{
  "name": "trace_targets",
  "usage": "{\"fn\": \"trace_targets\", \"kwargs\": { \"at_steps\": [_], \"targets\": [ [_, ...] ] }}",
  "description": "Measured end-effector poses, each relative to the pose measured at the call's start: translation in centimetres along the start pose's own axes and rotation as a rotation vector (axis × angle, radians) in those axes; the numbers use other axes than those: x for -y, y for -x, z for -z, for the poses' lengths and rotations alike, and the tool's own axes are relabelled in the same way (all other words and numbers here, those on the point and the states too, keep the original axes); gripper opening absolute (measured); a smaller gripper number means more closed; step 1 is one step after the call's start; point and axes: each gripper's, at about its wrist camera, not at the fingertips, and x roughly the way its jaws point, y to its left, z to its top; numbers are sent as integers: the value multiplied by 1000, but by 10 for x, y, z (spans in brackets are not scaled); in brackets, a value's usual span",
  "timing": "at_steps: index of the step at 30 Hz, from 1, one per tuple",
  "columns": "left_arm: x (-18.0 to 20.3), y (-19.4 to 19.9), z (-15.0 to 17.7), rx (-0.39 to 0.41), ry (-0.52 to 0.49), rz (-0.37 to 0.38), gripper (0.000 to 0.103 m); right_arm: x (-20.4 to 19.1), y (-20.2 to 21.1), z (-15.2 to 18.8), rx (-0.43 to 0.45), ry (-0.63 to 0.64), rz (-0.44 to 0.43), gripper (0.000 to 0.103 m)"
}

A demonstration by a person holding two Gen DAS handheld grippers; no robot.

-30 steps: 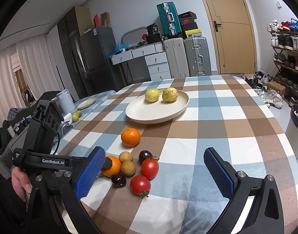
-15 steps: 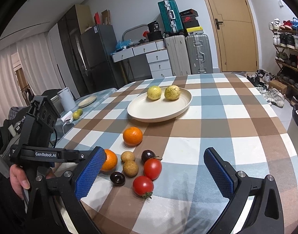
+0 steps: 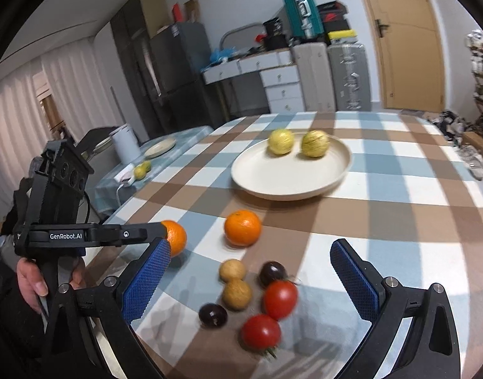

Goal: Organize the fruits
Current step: 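Grasp a mandarin orange with the left tool while the right tool grasps another orange, then carry both oranges onto the white plate and open both tools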

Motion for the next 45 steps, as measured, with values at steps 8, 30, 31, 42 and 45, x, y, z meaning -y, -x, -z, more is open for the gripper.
{"fn": "trace_targets", "kwargs": {
  "at_steps": [8,30,31,42,45],
  "targets": [
    [-17,14,-7,32,-12,-51,34,-3,-63,-23,-159,8,-42,103],
    [-31,14,-16,33,2,-63,34,-7,-106,-27,-291,50,4,44],
    [-30,14,-16,33,1,-65,34,-7,-106,-27,-290,46,2,44],
    [-14,3,-26,19,-25,-84,35,8,-82,-29,-202,-16,-57,43],
    [-6,-3,-35,17,-46,-86,35,13,-72,-34,-166,-34,-69,43]
  ]
}}
